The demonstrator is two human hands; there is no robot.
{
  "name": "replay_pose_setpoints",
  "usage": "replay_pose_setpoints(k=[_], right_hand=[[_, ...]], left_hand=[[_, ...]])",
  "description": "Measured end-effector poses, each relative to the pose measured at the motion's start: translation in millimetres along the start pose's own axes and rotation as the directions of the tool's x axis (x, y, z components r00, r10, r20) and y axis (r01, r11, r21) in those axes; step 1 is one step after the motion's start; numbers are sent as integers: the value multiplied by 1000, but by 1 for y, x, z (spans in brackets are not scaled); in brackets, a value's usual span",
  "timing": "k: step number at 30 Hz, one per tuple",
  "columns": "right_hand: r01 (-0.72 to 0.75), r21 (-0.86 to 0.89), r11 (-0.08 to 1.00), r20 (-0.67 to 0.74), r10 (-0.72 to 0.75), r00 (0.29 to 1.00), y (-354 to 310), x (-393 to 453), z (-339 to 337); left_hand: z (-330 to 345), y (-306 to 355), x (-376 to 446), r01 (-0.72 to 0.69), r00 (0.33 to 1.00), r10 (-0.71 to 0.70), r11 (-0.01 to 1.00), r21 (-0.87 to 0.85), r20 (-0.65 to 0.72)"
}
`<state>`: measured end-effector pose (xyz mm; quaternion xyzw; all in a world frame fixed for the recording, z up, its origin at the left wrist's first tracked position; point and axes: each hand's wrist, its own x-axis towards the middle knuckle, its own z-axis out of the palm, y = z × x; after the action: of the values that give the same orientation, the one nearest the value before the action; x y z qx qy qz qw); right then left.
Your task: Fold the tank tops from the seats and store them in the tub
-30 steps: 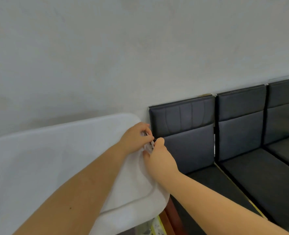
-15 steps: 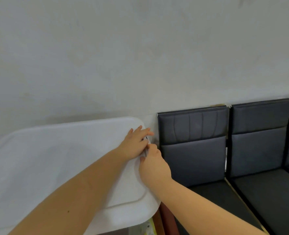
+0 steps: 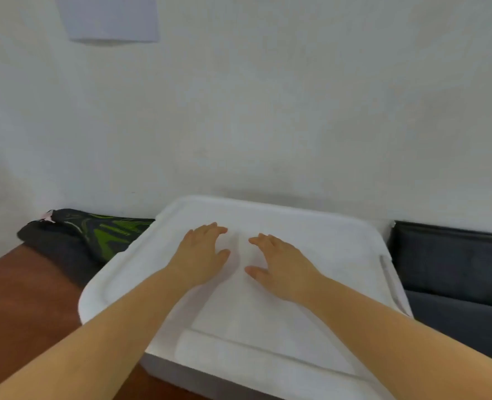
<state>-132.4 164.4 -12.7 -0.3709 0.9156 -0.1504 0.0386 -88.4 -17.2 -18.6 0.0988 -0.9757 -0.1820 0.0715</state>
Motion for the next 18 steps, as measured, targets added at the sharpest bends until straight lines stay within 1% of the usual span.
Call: replay_pose_setpoints(k=[2, 4, 6, 8, 11, 13, 15, 18], right_hand=[[91, 9, 996, 21, -91, 996, -31, 28, 11], [161, 13, 987, 51, -162, 985, -60, 54, 24], [207, 25, 978, 89, -208, 974, -84, 79, 35], [253, 27, 967, 134, -255, 958, -105, 102, 44], [336, 24, 942, 180, -335, 925, -128, 135, 51], [343, 54, 938, 194, -347, 918, -137, 154, 52], [317, 93, 944, 216, -330, 919, -140, 172, 51], [276, 92, 957, 258, -291, 921, -135, 194, 47]], left_hand=[[-13, -40, -9, 114, 993, -111, 988, 105, -38], [-24, -79, -18, 230, 973, -223, 955, 185, -57], [-34, -113, -26, 328, 945, -325, 922, 207, -47], [-40, -137, -32, 419, 907, -420, 901, 107, -20], [-44, -156, -34, 531, 847, -527, 832, -158, 71], [-44, -163, -29, 571, 821, -548, 771, -282, 163], [-45, -167, -25, 604, 796, -552, 705, -371, 248], [-44, -173, -20, 609, 793, -531, 672, -422, 299]])
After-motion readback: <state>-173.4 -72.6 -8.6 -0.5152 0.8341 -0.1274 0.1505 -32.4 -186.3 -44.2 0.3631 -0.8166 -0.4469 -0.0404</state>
